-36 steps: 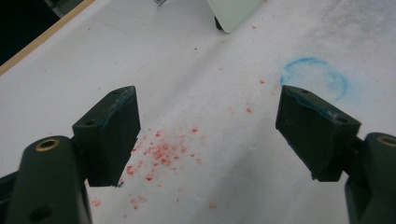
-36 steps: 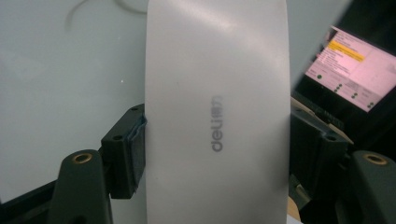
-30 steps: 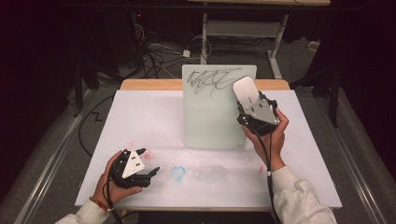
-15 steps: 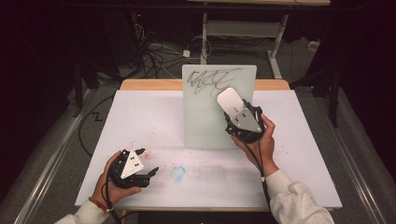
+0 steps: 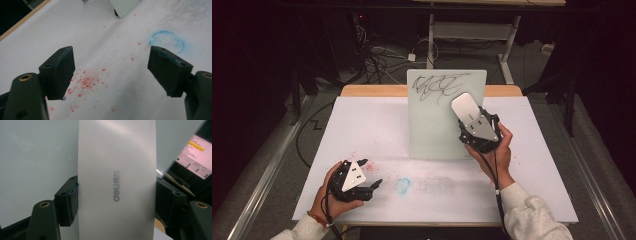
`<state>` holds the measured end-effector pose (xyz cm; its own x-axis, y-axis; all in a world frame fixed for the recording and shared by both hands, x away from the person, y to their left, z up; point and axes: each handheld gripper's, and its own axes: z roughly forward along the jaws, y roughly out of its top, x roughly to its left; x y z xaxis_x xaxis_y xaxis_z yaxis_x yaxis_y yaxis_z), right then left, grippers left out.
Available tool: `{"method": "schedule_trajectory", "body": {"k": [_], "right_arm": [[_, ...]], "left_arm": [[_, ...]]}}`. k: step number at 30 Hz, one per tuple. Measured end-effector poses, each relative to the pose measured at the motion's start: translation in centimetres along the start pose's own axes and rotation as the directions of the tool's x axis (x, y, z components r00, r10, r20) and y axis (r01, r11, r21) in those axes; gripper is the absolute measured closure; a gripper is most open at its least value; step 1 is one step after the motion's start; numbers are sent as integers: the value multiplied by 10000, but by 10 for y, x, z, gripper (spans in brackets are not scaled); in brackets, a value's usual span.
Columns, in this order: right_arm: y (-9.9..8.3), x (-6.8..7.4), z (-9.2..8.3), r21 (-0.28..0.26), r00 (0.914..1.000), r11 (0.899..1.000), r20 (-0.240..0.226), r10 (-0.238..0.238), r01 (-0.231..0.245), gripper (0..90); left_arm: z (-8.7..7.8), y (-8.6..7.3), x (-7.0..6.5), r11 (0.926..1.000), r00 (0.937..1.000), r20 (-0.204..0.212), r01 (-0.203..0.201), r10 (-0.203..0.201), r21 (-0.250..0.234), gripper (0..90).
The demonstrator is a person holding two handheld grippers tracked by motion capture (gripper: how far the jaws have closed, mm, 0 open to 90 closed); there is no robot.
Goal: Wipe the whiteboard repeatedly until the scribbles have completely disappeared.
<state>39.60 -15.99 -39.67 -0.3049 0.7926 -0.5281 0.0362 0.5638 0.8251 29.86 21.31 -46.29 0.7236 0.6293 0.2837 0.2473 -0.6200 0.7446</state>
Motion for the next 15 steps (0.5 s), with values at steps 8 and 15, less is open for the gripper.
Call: {"method": "schedule_trajectory", "body": {"k": [8, 15], "right_arm": [[15, -29, 1, -133, 9960, 9976, 571, 690, -684, 308], [36, -66, 3, -351, 9836, 9914, 1253, 1298, -1263, 308]], "left_arm": [[-1, 0, 1, 9999, 9999, 56, 118, -118, -66, 211], [1, 1, 1, 9999, 9999, 118, 108, -107, -27, 211]]}}
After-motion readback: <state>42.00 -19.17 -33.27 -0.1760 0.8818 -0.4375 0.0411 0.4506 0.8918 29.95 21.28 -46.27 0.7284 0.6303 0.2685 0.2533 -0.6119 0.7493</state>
